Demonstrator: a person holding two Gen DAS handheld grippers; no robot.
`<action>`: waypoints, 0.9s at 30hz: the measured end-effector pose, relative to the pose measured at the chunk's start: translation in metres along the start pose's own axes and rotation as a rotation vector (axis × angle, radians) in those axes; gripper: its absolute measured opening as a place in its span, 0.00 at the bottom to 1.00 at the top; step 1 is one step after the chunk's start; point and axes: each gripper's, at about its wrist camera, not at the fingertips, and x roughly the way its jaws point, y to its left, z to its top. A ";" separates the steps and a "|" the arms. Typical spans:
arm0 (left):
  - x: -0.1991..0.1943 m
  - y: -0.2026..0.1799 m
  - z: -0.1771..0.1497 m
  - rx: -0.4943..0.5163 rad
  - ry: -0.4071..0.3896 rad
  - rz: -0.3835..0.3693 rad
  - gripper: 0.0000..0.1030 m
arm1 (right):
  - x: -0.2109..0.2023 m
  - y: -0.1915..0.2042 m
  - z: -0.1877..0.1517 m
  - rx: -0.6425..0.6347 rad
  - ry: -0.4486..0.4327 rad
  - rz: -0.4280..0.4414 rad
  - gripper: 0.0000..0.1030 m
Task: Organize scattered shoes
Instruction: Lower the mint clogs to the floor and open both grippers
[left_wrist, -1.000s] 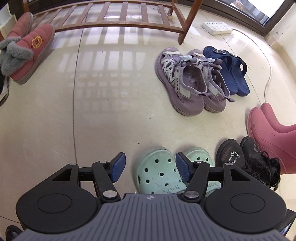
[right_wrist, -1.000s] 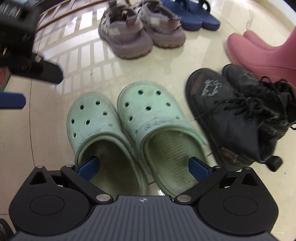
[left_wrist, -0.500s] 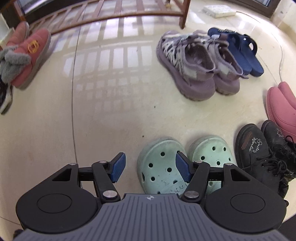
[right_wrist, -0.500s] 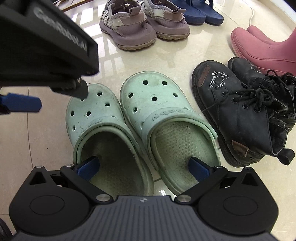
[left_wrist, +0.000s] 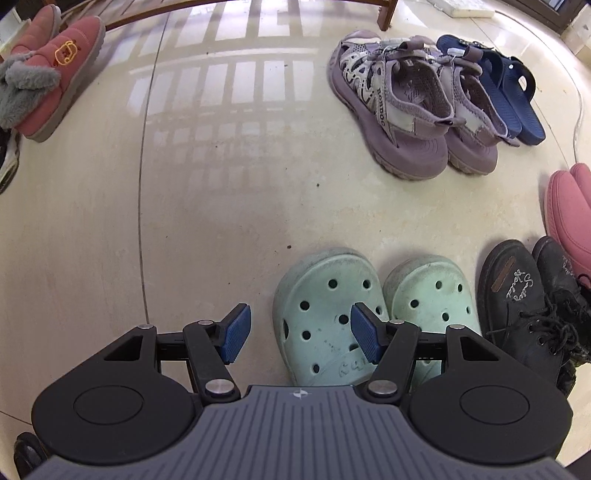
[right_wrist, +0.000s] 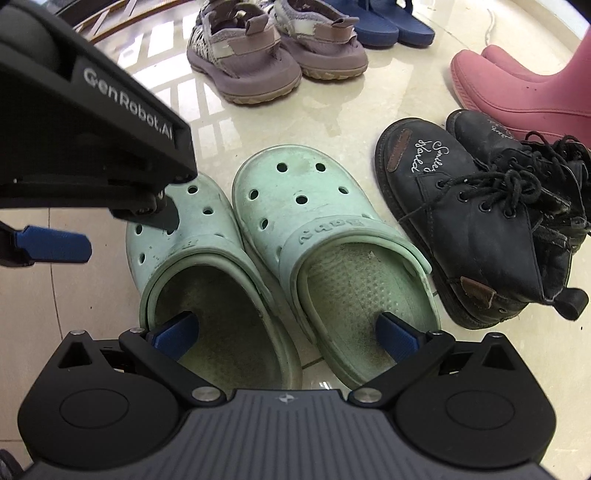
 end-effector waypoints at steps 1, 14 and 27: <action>0.001 0.001 0.000 0.003 -0.002 0.000 0.61 | -0.001 0.000 -0.002 0.025 -0.025 -0.012 1.00; 0.006 0.006 0.005 -0.039 0.019 0.011 0.61 | 0.002 0.001 0.002 0.036 -0.009 -0.052 1.00; 0.009 0.006 0.006 -0.063 0.038 0.007 0.62 | 0.005 0.007 0.004 0.019 0.025 -0.057 1.00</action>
